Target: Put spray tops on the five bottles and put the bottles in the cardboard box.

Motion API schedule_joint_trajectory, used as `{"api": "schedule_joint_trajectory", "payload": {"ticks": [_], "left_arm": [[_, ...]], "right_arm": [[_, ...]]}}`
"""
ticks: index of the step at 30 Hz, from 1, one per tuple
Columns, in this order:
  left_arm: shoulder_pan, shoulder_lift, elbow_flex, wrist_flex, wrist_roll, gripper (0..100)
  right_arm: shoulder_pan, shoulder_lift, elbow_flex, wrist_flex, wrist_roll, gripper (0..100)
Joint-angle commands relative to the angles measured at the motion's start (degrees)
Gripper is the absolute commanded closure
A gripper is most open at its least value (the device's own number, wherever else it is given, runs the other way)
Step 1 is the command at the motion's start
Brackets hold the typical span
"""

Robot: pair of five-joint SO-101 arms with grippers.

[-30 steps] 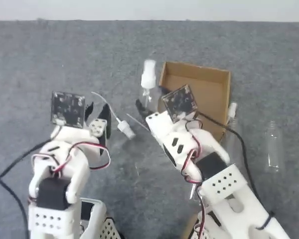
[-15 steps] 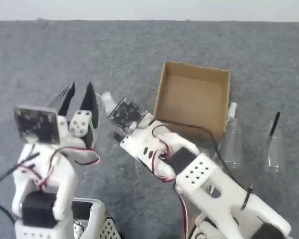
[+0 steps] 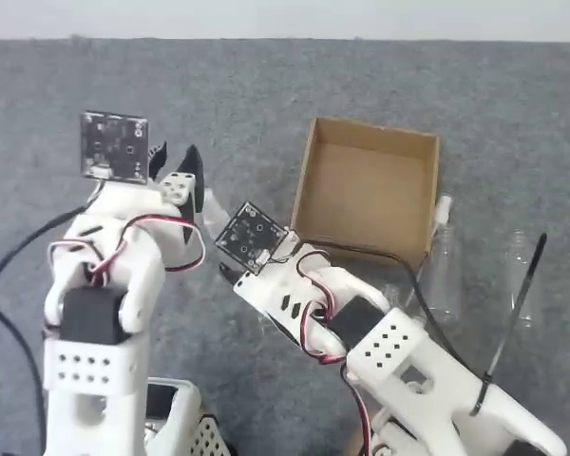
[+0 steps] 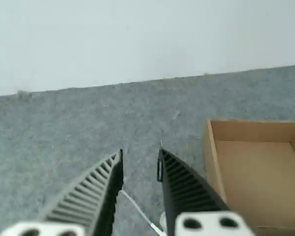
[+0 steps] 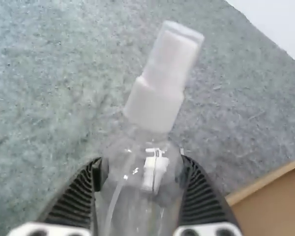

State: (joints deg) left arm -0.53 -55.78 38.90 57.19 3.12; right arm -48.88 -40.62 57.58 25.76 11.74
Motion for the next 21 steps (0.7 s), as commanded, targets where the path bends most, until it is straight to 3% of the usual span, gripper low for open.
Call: {"api": "schedule_joint_trajectory", "payload": {"ticks": [1, 11, 16, 21], "left_arm": [[0.09, 0.18, 2.15, -1.32, -0.26, 89], [-0.44, 0.09, 9.10, -1.32, -0.35, 89], [0.09, 0.09, 9.19, -1.14, -0.18, 89], [0.18, 0.09, 8.22, -1.49, -0.09, 89]], "right_arm": [[-0.13, -3.38, -0.88, -1.54, 0.44, 99.3], [1.71, -3.47, -2.11, -1.54, 0.35, 99.3], [4.09, -3.47, -2.90, -1.54, -5.01, 99.3], [3.91, -3.03, -2.81, -1.54, -5.19, 99.3]]}}
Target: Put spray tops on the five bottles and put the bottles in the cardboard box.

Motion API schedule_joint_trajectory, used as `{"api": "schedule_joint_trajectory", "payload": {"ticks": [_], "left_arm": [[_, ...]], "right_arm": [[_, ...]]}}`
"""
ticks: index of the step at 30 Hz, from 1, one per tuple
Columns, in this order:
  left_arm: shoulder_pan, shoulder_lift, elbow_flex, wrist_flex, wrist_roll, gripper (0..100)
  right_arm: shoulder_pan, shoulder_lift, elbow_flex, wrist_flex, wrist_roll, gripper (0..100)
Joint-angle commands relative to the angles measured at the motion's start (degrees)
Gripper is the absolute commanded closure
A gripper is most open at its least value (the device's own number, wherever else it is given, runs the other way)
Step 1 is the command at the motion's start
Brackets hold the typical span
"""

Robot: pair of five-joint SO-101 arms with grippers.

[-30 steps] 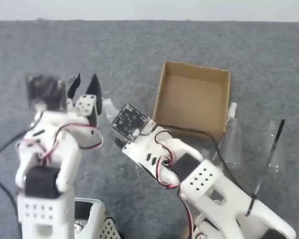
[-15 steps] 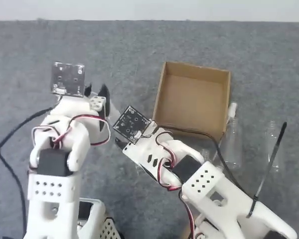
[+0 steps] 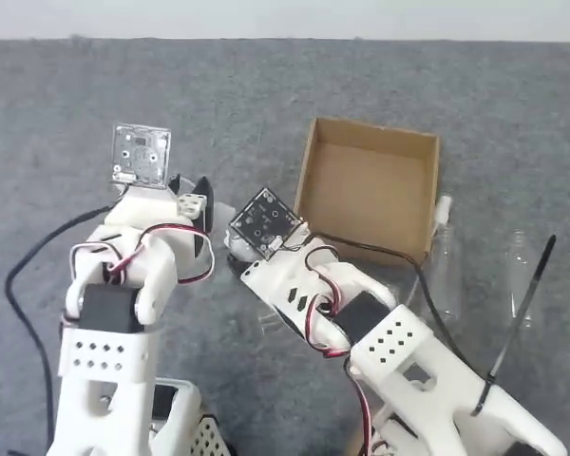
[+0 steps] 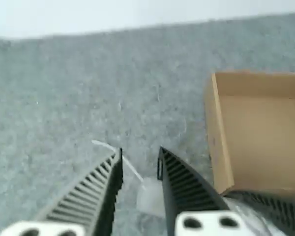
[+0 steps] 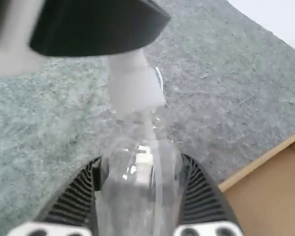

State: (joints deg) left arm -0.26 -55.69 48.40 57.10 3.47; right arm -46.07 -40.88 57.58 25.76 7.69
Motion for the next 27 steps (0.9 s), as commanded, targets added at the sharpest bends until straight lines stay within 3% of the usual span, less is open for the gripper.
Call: {"api": "schedule_joint_trajectory", "payload": {"ticks": [1, 8, 12, 19, 22, 27], "left_arm": [[0.18, 0.00, -1.71, -1.41, -0.44, 89], [9.76, 0.00, -2.51, -1.41, -0.35, 89], [10.81, 0.00, -2.51, -1.32, -0.35, 90], [3.96, 0.00, -7.25, -0.44, -0.44, 88], [0.97, 0.00, -12.97, 3.08, -0.44, 82], [-1.76, 0.00, -20.18, 10.02, -0.53, 83]], "right_arm": [[1.10, -2.68, -2.81, -1.54, -1.14, 99.3], [-2.24, -2.59, -2.73, -1.54, -1.14, 99.3], [-1.98, -3.12, -2.73, -1.27, -1.14, 99.3], [-1.98, -3.12, -2.73, -1.45, -1.32, 99.3], [-1.98, -3.12, -2.73, -1.45, -1.32, 99.3], [-1.71, -3.12, -2.73, -1.45, -1.32, 99.3]]}}
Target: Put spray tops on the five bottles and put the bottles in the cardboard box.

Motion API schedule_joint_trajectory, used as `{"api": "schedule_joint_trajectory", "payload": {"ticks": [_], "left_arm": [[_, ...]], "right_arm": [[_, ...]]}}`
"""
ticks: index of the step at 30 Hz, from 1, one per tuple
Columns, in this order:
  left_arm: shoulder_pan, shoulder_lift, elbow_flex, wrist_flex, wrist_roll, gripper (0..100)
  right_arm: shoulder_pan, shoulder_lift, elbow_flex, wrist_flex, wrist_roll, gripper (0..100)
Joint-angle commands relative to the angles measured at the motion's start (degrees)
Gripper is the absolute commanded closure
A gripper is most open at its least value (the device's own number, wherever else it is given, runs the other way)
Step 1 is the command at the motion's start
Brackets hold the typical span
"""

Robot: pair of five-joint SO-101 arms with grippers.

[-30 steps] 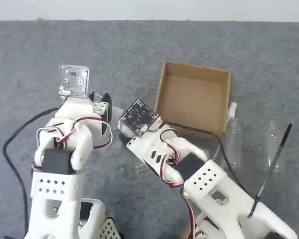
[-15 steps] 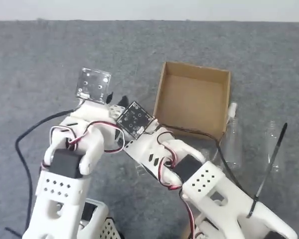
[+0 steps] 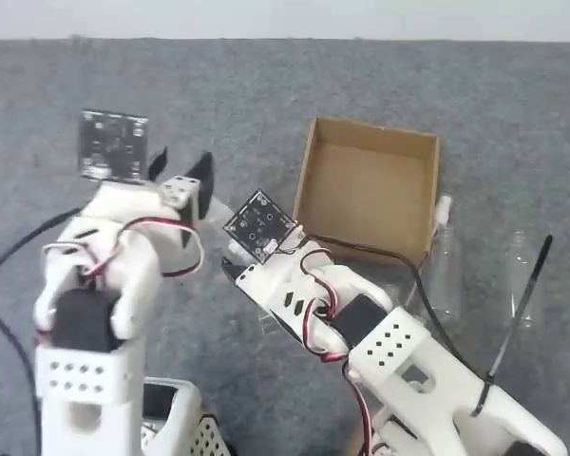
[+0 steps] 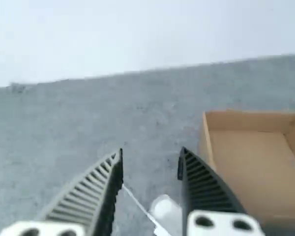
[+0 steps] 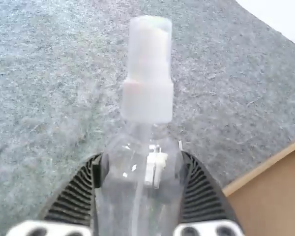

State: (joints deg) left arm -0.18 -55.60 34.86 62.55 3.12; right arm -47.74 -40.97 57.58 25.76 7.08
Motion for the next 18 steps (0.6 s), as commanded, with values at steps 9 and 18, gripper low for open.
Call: {"api": "schedule_joint_trajectory", "payload": {"ticks": [9, 18], "left_arm": [[-0.09, -11.96, 6.81, 7.38, -0.44, 83], [10.11, -29.45, 27.30, 1.76, -4.13, 81]], "right_arm": [[12.70, -2.42, -9.23, -4.26, -0.97, 99.3], [13.49, 1.54, -20.31, -0.48, -6.77, 99.3]]}}
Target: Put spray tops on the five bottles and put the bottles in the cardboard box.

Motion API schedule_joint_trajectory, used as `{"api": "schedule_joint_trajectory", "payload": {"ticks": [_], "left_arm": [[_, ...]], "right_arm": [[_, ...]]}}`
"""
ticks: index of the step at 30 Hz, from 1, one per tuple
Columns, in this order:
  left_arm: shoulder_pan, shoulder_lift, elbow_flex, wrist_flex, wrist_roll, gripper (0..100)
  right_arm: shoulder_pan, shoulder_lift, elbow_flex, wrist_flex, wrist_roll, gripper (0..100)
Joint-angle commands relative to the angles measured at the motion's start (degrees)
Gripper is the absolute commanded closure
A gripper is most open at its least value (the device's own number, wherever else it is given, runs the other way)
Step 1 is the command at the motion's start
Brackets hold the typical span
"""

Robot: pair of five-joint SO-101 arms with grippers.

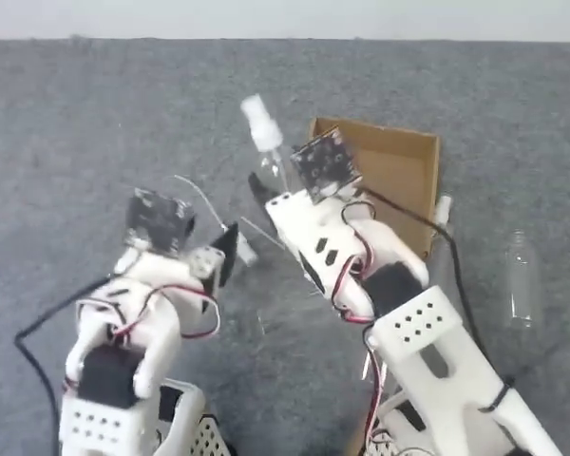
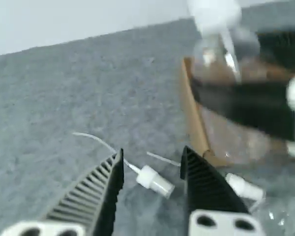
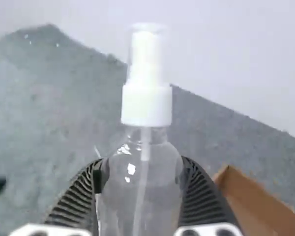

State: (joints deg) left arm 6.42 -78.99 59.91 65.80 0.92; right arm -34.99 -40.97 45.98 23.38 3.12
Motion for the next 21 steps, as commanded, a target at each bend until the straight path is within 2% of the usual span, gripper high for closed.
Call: {"api": "schedule_joint_trajectory", "payload": {"ticks": [1, 6, 10, 15, 21], "left_arm": [[4.31, -6.95, 2.51, -0.88, -2.20, 80], [7.03, -8.97, 5.49, -0.79, -2.20, 72], [6.77, -8.70, 8.31, -5.45, -2.20, 71], [6.77, -8.70, 11.12, -8.70, -2.20, 71], [6.77, -8.70, 11.47, -8.70, -2.20, 71]], "right_arm": [[0.66, 3.21, -10.20, 2.42, -3.25, 99.3], [0.48, 11.21, -17.67, 4.18, -5.19, 99.3], [-2.24, 13.32, -21.54, 10.68, -6.42, 99.3], [-4.79, 7.60, -21.27, 17.54, -6.42, 99.3], [-4.53, -1.27, -15.56, 18.77, -4.22, 99.3]]}}
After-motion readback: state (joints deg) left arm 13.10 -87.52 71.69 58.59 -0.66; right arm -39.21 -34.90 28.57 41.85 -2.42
